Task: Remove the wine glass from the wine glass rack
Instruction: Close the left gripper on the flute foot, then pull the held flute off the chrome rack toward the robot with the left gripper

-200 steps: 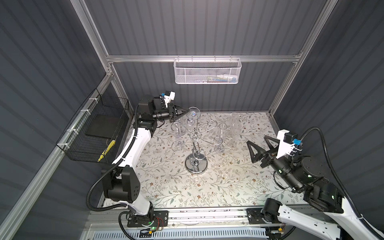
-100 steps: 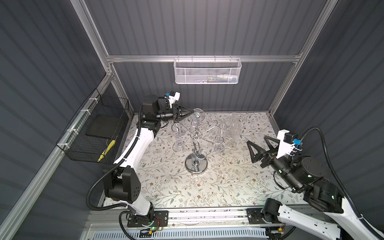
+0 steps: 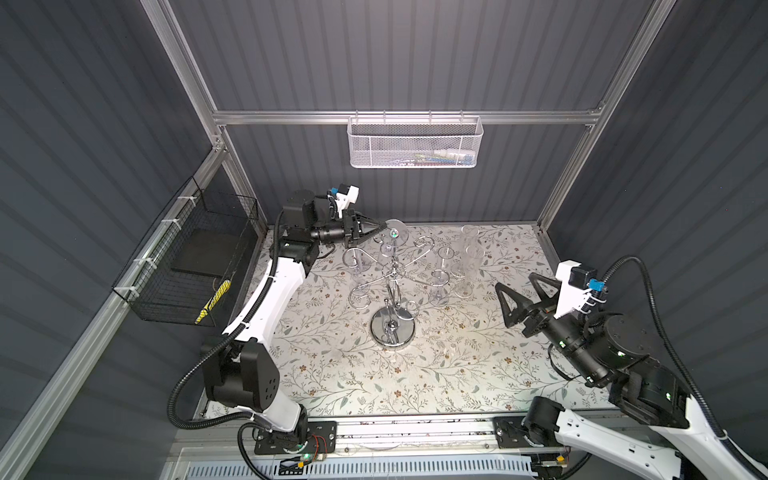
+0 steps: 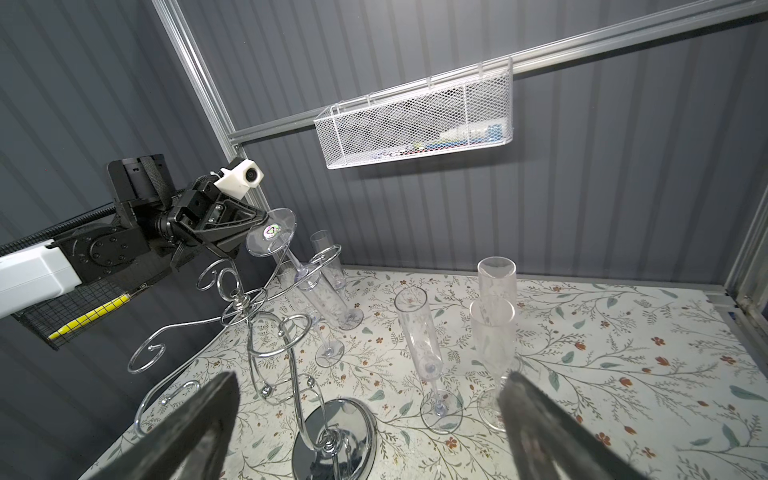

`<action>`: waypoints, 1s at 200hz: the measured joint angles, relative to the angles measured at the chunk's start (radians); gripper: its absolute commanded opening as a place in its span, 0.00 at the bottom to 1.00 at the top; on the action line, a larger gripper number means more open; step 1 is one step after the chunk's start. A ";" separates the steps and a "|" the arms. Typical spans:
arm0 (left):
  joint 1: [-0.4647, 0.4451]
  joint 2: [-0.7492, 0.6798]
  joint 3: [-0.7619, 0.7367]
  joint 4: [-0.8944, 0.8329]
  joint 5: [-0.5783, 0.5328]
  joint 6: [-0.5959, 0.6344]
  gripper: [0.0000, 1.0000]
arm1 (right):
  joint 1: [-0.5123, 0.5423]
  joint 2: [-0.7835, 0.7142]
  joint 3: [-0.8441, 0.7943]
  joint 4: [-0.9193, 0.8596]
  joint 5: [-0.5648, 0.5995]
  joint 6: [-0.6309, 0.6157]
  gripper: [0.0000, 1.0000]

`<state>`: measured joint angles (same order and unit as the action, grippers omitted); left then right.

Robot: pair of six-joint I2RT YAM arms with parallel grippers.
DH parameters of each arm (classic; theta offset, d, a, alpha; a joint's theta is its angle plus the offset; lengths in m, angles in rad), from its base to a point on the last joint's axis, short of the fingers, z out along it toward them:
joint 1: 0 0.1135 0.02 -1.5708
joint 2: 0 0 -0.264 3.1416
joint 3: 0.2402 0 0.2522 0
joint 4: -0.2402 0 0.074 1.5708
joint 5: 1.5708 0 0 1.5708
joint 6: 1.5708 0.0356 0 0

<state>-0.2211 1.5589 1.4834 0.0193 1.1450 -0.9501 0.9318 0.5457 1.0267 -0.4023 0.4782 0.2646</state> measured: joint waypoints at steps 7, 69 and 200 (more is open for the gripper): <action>0.003 -0.006 -0.001 -0.003 0.000 0.000 0.00 | 0.000 -0.001 0.000 -0.003 0.000 0.001 0.99; 0.013 -0.034 -0.025 -0.017 -0.001 0.003 0.00 | 0.000 -0.002 0.000 -0.015 0.000 0.005 0.99; 0.053 -0.105 -0.104 -0.022 -0.032 -0.039 0.00 | 0.000 -0.002 0.000 -0.019 0.000 0.016 0.99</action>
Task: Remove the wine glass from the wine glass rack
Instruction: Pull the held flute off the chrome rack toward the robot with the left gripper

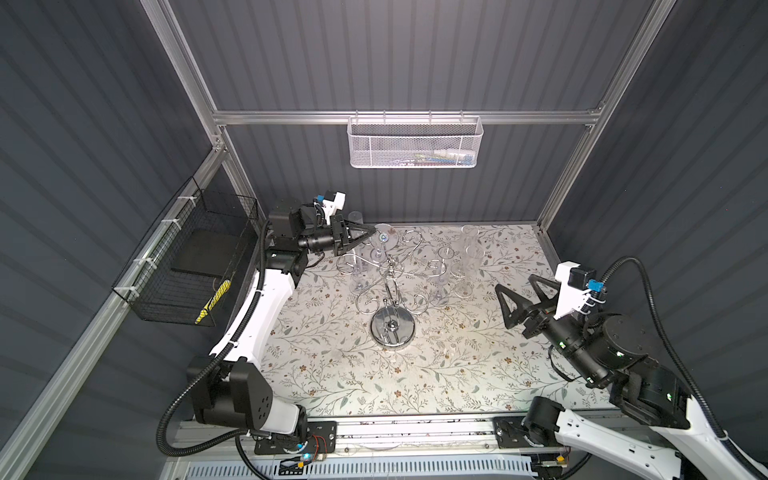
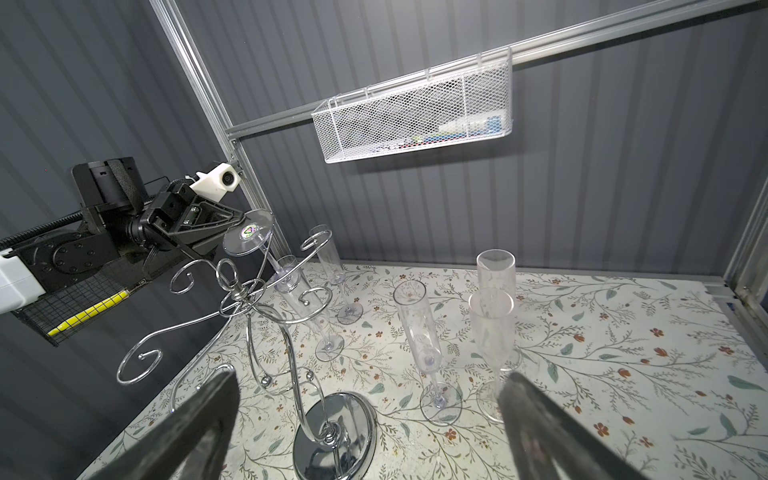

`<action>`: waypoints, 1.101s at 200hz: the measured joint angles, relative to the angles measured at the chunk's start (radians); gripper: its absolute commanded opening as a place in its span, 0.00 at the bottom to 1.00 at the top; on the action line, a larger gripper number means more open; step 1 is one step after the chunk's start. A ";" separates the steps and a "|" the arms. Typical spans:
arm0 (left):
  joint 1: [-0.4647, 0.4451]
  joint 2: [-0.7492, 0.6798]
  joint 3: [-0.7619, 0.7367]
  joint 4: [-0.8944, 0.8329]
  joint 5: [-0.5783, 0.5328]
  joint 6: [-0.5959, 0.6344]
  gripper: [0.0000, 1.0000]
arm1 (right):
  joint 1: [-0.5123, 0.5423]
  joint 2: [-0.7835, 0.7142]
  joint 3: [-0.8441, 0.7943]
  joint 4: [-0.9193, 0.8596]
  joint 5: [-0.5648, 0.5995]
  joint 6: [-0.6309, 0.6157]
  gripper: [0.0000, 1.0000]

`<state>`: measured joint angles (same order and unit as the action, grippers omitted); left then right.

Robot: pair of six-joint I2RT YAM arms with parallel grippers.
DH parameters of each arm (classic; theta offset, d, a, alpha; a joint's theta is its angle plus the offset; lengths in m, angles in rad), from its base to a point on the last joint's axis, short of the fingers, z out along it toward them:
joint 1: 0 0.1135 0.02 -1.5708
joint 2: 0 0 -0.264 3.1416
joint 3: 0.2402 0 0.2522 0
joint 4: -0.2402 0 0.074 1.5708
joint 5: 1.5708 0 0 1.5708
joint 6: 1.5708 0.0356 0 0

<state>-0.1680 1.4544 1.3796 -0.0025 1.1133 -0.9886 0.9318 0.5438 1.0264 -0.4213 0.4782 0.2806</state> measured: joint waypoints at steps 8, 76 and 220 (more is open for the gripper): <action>0.000 -0.001 -0.002 -0.001 -0.004 -0.004 0.00 | 0.000 0.000 0.000 0.000 0.000 0.000 0.99; 0.006 -0.024 -0.014 0.003 -0.022 -0.030 0.00 | 0.000 0.000 0.000 -0.018 0.000 0.002 0.99; 0.032 -0.144 -0.100 0.002 -0.048 -0.056 0.00 | 0.000 -0.001 0.000 -0.021 -0.003 0.008 0.99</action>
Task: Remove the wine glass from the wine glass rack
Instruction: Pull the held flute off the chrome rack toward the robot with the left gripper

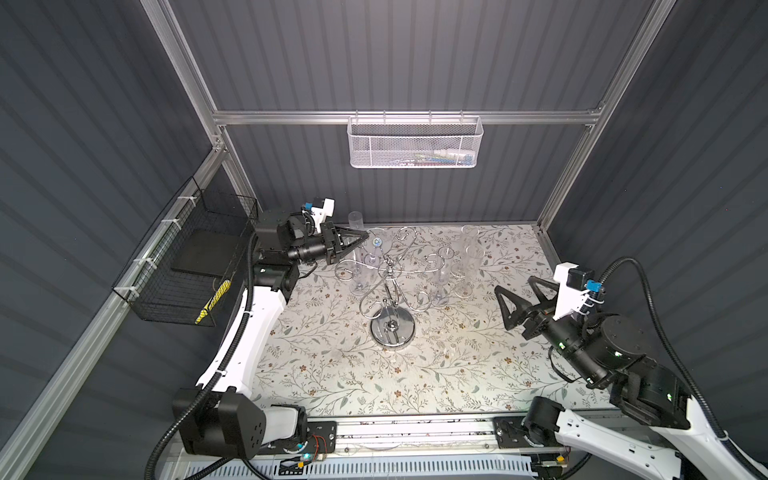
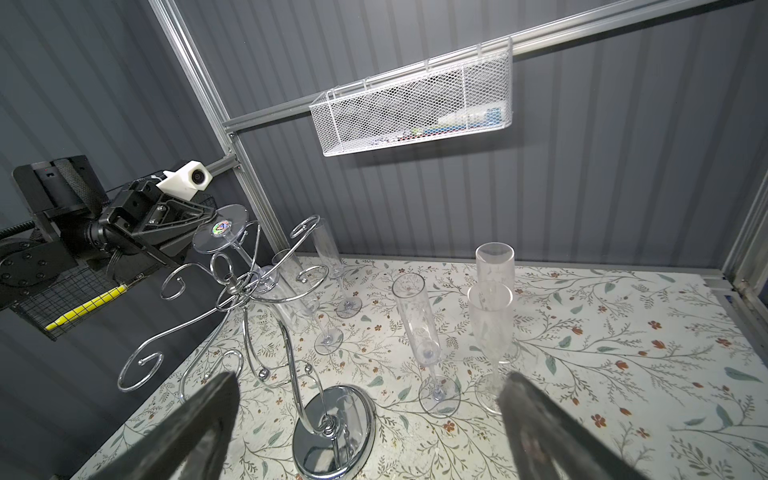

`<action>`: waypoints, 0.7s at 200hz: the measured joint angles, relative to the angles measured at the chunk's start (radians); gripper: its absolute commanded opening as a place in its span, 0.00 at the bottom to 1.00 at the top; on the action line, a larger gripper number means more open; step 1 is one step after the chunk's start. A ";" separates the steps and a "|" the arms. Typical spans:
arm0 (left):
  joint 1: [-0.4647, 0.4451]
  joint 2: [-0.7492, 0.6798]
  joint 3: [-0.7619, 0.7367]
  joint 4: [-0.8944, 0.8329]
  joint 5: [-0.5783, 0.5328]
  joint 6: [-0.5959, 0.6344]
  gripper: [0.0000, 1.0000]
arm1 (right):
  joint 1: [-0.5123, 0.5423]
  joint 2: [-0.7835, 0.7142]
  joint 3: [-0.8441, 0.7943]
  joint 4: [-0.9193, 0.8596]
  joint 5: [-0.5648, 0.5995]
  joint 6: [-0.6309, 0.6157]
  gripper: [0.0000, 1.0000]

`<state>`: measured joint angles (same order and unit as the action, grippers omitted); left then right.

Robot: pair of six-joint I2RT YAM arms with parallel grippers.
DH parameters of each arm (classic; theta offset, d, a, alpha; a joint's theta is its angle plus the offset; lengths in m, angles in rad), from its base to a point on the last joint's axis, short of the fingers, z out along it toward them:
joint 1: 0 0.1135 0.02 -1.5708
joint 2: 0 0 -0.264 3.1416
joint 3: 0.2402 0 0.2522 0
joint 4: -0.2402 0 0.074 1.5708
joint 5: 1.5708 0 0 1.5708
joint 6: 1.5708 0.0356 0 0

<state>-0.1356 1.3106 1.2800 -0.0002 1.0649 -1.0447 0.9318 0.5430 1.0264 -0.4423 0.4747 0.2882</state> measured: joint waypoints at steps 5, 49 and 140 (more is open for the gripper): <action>0.000 -0.002 0.000 0.000 -0.001 0.000 0.00 | 0.000 0.000 0.000 0.000 0.000 0.000 0.99; 0.007 -0.008 -0.002 -0.003 -0.014 -0.007 0.00 | 0.000 -0.002 0.000 -0.001 -0.001 0.001 0.99; 0.033 -0.076 -0.023 -0.059 -0.062 -0.010 0.00 | 0.000 -0.005 0.001 -0.024 -0.001 0.000 0.99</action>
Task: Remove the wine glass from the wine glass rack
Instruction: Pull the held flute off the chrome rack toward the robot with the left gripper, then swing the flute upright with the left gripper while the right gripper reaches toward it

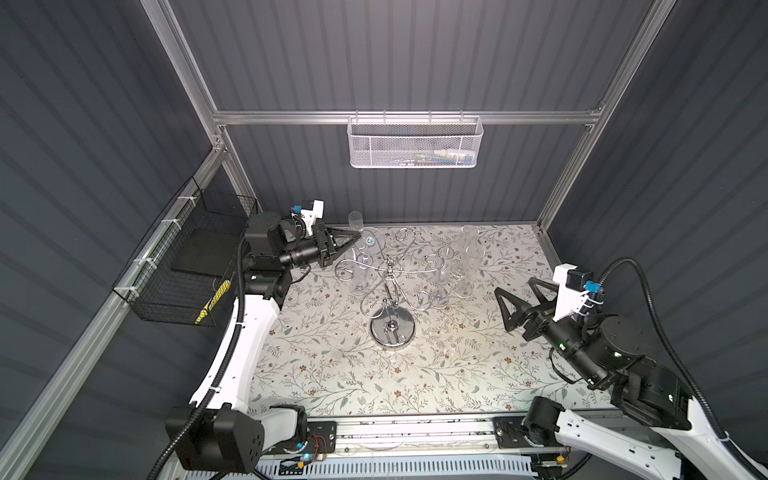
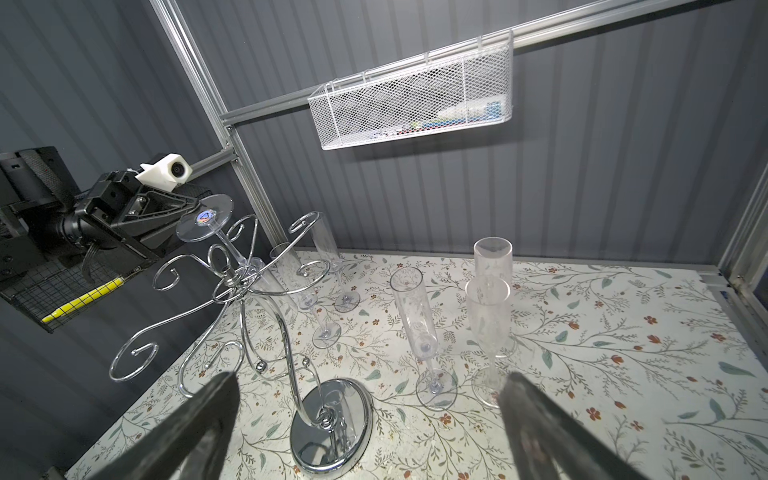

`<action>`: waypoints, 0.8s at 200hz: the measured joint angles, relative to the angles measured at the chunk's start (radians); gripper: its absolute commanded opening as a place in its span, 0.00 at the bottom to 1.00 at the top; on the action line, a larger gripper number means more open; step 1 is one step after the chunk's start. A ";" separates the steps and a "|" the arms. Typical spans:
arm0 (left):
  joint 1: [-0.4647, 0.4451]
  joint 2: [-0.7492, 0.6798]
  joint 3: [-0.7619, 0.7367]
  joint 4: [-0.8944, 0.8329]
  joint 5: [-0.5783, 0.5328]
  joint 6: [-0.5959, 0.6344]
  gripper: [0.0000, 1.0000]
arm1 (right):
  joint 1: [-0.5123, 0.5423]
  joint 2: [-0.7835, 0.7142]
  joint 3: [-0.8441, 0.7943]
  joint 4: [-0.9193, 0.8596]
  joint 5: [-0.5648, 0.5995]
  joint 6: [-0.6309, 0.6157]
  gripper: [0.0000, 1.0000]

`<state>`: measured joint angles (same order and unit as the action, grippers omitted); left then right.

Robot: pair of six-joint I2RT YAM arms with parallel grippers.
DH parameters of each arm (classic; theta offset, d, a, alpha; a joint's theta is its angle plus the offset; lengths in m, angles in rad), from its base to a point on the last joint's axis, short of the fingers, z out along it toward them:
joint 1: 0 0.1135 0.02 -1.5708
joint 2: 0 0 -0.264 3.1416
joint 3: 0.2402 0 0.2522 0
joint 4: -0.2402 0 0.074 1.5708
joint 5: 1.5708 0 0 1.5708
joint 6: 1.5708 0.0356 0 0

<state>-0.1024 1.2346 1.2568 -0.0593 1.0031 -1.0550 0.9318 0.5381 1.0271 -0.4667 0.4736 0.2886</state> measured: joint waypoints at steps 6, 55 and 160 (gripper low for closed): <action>0.002 -0.006 -0.002 -0.008 -0.005 0.000 0.00 | 0.000 0.000 0.000 0.000 0.000 0.000 0.99; 0.009 -0.058 -0.004 -0.071 -0.051 0.003 0.00 | 0.000 0.000 0.002 -0.007 0.000 0.000 0.99; 0.034 -0.126 0.123 -0.330 -0.234 0.137 0.00 | 0.000 0.029 0.079 -0.037 -0.034 0.000 0.99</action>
<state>-0.0681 1.1091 1.3800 -0.3889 0.7689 -0.9184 0.9318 0.5667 1.1061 -0.5034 0.4393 0.2886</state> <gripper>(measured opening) 0.085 0.989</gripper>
